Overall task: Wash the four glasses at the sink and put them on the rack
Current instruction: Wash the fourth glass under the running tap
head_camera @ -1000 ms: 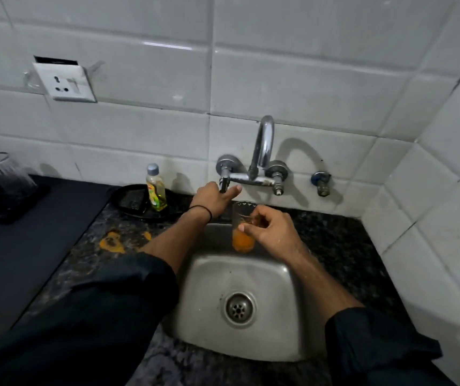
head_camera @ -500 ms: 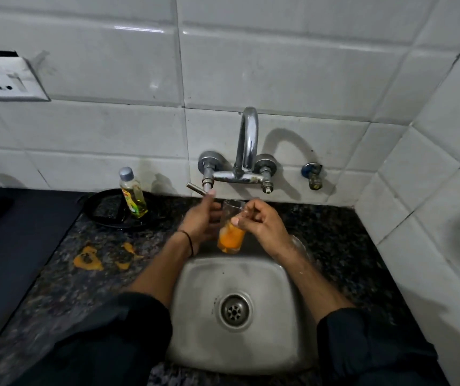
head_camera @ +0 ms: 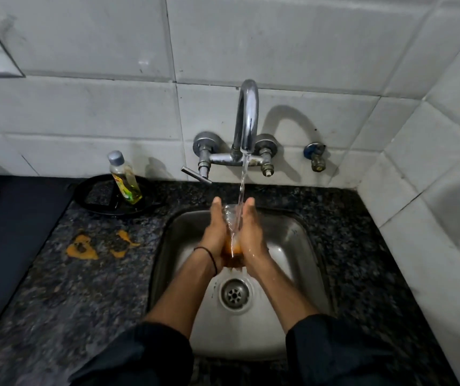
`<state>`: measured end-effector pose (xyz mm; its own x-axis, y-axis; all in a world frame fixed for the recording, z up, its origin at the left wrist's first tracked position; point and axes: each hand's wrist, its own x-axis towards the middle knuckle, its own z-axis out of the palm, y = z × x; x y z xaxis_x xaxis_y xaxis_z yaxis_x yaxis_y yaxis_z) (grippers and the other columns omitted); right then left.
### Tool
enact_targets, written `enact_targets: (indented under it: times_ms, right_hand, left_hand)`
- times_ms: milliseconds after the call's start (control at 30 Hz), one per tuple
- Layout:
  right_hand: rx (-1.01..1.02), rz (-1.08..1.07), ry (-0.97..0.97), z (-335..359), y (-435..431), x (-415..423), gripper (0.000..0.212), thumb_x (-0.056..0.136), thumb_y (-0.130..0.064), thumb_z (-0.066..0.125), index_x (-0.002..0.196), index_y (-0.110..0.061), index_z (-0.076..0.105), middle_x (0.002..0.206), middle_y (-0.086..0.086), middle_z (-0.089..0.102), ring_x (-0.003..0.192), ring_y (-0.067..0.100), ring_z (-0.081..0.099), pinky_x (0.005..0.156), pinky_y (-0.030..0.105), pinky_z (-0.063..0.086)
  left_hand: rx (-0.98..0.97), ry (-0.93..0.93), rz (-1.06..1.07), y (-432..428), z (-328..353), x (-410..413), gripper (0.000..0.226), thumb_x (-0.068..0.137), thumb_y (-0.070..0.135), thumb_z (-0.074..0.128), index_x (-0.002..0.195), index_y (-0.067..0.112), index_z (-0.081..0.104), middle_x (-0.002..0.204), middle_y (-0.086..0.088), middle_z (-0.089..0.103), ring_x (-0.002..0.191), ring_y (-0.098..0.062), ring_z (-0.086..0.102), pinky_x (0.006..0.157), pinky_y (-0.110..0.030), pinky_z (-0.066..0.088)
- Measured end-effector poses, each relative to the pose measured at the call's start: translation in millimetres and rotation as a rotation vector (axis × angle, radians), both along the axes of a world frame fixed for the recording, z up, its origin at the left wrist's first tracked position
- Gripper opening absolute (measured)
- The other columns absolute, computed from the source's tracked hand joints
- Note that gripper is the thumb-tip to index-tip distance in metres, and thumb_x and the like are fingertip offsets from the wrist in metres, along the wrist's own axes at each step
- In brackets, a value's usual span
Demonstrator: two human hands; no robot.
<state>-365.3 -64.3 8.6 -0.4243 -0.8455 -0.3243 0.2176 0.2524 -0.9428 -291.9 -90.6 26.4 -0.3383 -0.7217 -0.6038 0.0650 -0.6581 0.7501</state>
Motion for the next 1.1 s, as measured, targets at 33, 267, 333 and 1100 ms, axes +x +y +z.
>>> enact_targets:
  times_ms: [33,267,333,1100]
  right_hand:
    - [-0.052,0.014,0.079,-6.4,2.4,2.4,0.044,0.104,-0.057,0.029,0.126,-0.029,0.054,0.117,-0.001,0.062,0.102,0.016,0.064,0.074,0.026,0.049]
    - [0.089,-0.094,0.391,-24.4,1.8,18.5,0.039,0.093,-0.069,0.049,0.106,-0.032,0.051,0.094,-0.010,0.062,0.086,0.017,0.063,0.071,0.030,0.048]
    - [0.200,-0.090,0.276,-26.2,5.0,9.4,0.057,0.091,-0.078,0.035,0.101,-0.028,0.061,0.095,-0.005,0.069,0.088,0.017,0.066,0.080,0.037,0.054]
    - [0.063,-0.043,0.284,-39.2,6.5,20.0,0.037,0.085,-0.061,0.061,0.110,-0.039,0.045,0.115,0.003,0.059,0.104,0.022,0.062,0.090,0.043,0.054]
  left_hand:
    - [0.063,-0.022,0.077,-5.7,-0.8,-1.6,0.066,0.096,0.069,0.033,0.090,0.016,0.073,0.086,-0.011,0.075,0.085,-0.028,0.068,0.080,-0.040,0.054]
    - [-0.499,-0.209,0.084,32.4,-55.6,-0.6,0.031,0.109,0.032,0.029,0.126,0.024,0.053,0.119,0.001,0.065,0.110,-0.001,0.062,0.088,-0.017,0.049]
    - [-0.444,-0.030,0.022,44.8,-53.2,3.0,0.035,0.106,0.042,0.034,0.135,0.026,0.044,0.121,0.004,0.064,0.108,-0.006,0.065,0.088,-0.022,0.054]
    - [-0.368,-0.285,0.122,21.3,-45.5,3.4,0.055,0.106,0.046,0.027,0.125,0.010,0.064,0.127,-0.006,0.065,0.112,-0.017,0.062,0.097,-0.028,0.052]
